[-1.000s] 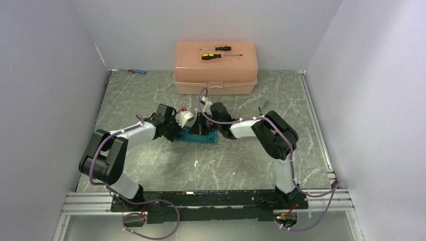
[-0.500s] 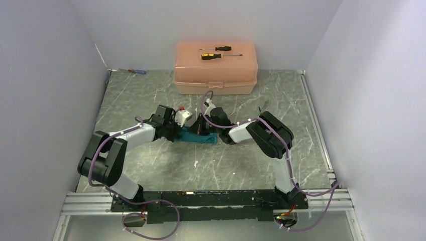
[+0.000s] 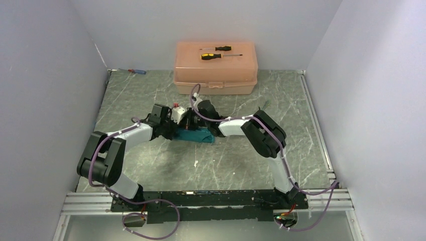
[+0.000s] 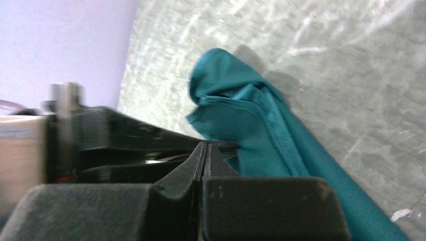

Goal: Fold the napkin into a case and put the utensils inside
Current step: Smooth out the smaller rectangle-folded napkin at the center of the board.

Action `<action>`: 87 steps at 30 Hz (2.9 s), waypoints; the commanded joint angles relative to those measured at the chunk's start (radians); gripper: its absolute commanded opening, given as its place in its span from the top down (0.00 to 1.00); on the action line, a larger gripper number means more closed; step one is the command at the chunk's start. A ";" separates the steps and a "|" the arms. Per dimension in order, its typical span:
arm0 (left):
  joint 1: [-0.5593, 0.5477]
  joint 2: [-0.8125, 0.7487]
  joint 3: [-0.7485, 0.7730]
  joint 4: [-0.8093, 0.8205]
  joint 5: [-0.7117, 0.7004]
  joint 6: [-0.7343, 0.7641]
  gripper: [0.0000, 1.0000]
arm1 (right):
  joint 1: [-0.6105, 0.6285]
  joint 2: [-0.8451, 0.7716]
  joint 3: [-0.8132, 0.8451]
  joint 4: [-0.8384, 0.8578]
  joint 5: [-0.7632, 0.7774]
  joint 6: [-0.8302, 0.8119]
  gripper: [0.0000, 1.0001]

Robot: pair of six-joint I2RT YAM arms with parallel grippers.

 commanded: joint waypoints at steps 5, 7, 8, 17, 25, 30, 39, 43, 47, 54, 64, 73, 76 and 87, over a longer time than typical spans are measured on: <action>0.014 -0.043 0.052 -0.063 0.085 -0.002 0.95 | 0.006 0.136 0.052 -0.028 -0.041 0.069 1.00; 0.023 -0.051 0.089 -0.118 0.106 -0.007 0.93 | 0.001 0.148 0.047 -0.042 -0.031 0.051 1.00; 0.029 -0.055 0.113 -0.150 0.119 -0.006 0.91 | 0.000 0.150 0.044 -0.053 -0.022 0.039 1.00; 0.136 -0.060 0.279 -0.363 0.115 0.066 0.60 | -0.005 0.093 0.020 -0.147 0.054 -0.128 1.00; 0.143 -0.017 0.200 -0.238 0.041 0.173 0.56 | -0.004 0.065 0.028 -0.168 0.045 -0.166 1.00; 0.153 0.013 0.200 -0.217 0.029 0.216 0.57 | 0.001 0.076 0.051 -0.178 0.032 -0.164 1.00; 0.243 0.139 0.375 -0.370 0.168 0.287 0.61 | 0.001 0.088 0.119 -0.257 0.037 -0.181 1.00; 0.199 0.146 0.378 -0.387 0.163 0.301 0.66 | 0.002 0.089 0.150 -0.286 0.042 -0.179 1.00; 0.172 0.137 0.385 -0.378 0.155 0.285 0.66 | 0.002 0.074 0.135 -0.285 0.058 -0.170 1.00; 0.126 0.172 0.357 -0.352 0.041 0.311 0.71 | 0.007 0.058 0.117 -0.296 0.082 -0.171 1.00; 0.099 0.121 0.218 -0.158 -0.033 0.320 0.75 | 0.009 0.019 0.133 -0.315 0.099 -0.089 1.00; 0.117 0.126 0.235 -0.177 0.001 0.179 0.80 | 0.036 0.009 0.220 -0.344 0.162 -0.005 1.00; 0.144 0.117 0.256 -0.210 0.045 0.121 0.80 | 0.049 0.015 0.232 -0.338 0.160 0.026 1.00; 0.181 0.040 0.300 -0.290 0.146 0.065 0.61 | 0.055 0.107 0.269 -0.325 0.153 0.084 1.00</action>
